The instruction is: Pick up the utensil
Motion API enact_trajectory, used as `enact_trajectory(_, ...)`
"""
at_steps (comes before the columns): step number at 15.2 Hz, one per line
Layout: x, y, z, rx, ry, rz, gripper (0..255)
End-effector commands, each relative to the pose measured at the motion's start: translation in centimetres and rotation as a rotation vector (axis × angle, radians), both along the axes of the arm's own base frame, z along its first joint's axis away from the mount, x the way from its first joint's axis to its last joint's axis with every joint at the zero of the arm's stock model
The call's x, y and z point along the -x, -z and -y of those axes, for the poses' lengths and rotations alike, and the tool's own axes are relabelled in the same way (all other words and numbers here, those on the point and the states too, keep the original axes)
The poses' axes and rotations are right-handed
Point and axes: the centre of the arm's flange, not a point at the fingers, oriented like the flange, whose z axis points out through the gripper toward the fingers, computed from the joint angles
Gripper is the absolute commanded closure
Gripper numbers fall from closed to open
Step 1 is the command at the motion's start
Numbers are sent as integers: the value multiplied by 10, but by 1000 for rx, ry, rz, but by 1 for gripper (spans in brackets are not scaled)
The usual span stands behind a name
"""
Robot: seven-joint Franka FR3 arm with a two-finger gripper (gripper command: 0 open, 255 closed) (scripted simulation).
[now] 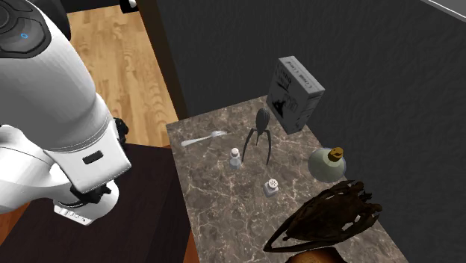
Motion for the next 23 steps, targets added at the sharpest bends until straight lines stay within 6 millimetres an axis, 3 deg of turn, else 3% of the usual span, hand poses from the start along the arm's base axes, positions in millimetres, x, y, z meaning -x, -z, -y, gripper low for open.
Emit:
enact_trajectory(1,0,0,0,0,0,0,0)
enact_trajectory(23,-225,34,-171,-86,-4,-15,0)
